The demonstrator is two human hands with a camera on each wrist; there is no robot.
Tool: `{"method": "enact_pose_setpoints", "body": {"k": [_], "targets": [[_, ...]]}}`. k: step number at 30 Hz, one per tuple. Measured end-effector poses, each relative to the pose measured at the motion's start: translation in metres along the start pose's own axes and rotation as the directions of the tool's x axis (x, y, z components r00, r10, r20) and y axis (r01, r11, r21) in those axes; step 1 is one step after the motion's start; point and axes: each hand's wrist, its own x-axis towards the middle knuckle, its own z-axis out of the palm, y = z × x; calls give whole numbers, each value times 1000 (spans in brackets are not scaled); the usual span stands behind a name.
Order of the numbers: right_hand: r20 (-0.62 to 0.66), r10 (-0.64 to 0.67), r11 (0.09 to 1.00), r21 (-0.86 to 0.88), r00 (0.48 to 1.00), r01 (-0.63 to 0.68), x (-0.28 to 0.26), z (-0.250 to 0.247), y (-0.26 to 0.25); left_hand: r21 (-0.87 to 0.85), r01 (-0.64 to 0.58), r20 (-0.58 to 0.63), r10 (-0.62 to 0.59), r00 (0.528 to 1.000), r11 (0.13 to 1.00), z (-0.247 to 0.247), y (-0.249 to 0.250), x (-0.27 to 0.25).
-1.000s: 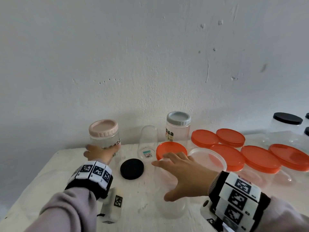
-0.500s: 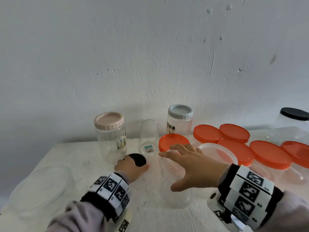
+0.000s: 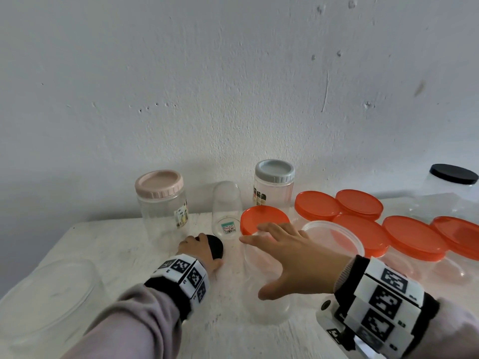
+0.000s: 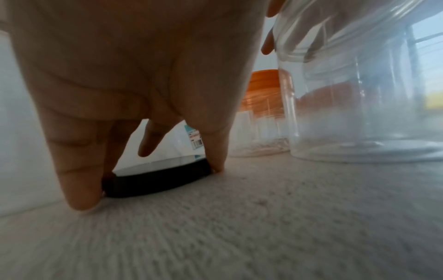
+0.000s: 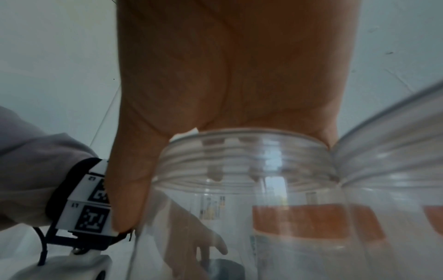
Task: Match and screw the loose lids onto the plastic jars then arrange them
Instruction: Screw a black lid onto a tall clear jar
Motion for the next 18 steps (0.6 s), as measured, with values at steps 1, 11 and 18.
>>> {"method": "enact_pose_setpoints", "body": {"k": [1, 11, 18], "targets": [[2, 1, 1000, -6, 1000, -1, 0, -1, -1, -3, 3, 3, -3, 1000, 1000, 0, -1, 0], [56, 51, 997, -67, 997, -47, -5, -9, -15, -180, -16, 101, 35, 994, 984, -11, -22, -26], [-245, 34, 968, 250, 969, 29, 13, -19, -65, -412, -210, -145, 163, 976, 887, -55, -62, -82]]}}
